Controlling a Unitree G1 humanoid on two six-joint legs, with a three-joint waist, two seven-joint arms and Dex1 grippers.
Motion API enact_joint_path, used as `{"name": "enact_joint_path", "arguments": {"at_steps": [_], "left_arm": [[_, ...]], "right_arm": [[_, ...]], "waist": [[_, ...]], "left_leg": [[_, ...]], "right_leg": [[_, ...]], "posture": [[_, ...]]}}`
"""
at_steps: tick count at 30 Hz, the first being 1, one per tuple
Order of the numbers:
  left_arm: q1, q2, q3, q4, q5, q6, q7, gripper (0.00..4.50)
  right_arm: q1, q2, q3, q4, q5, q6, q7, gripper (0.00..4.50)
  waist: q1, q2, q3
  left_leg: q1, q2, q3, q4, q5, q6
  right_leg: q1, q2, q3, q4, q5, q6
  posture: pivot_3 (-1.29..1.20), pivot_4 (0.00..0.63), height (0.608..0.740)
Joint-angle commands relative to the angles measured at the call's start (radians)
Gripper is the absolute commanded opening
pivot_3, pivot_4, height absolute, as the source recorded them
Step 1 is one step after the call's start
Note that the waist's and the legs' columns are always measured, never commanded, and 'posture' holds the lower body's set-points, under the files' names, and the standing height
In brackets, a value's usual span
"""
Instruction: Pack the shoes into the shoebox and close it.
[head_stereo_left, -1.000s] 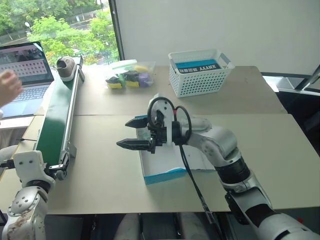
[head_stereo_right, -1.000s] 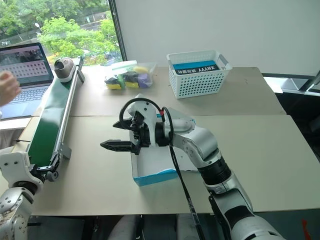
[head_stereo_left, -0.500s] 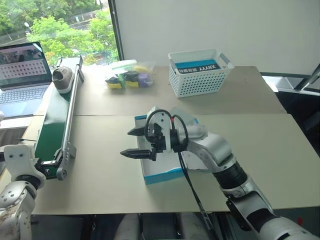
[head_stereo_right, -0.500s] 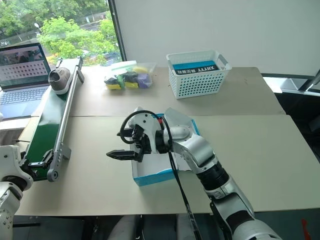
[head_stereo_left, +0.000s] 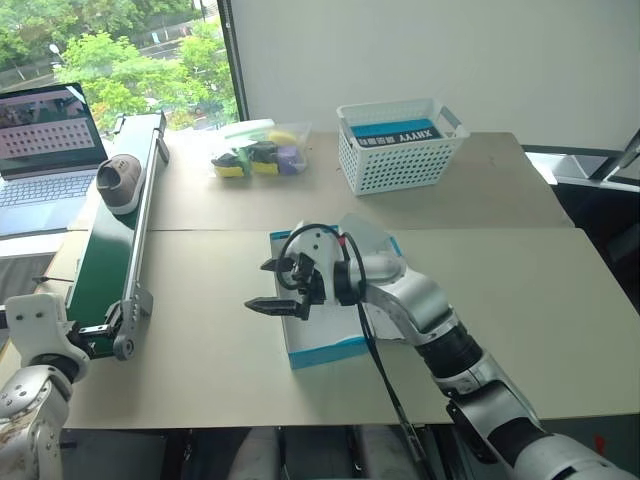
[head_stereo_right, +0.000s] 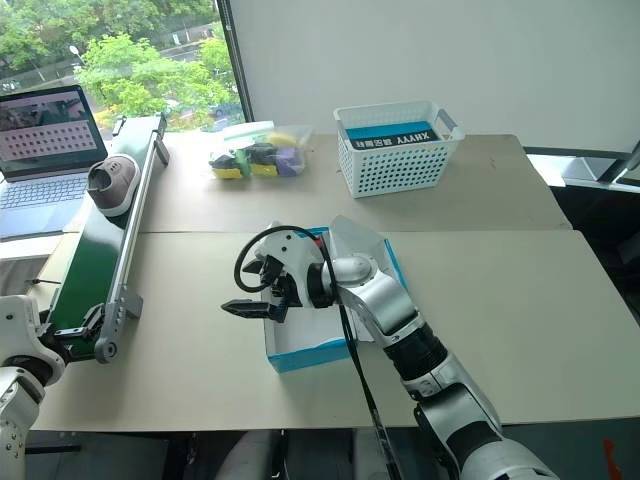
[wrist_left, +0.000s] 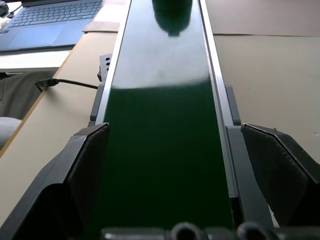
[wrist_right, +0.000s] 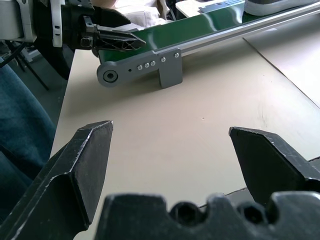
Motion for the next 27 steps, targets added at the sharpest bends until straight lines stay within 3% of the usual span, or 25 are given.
{"name": "enact_joint_path", "arguments": {"at_steps": [1,27], "left_arm": [[-0.009,0.012,0.019,-0.006,-0.001,-0.005,0.003,4.5],[-0.013,-0.003,0.0,0.018,0.018,-0.017,0.011,4.5]], "right_arm": [[0.007,-0.002,-0.013,-0.034,-0.006,-0.014,0.004,4.42],[0.016,0.009,-0.041,-0.045,-0.005,0.001,-0.009,4.42]], "waist": [[0.0,0.0,0.0],[0.0,0.0,0.0]], "left_leg": [[0.0,0.0,0.0,0.0,0.0,0.0],[0.0,0.0,0.0,0.0,0.0,0.0]], "right_leg": [[0.0,0.0,0.0,0.0,0.0,0.0],[0.0,0.0,0.0,0.0,0.0,0.0]], "posture": [[0.0,0.15,0.735],[0.0,0.15,0.735]]}}
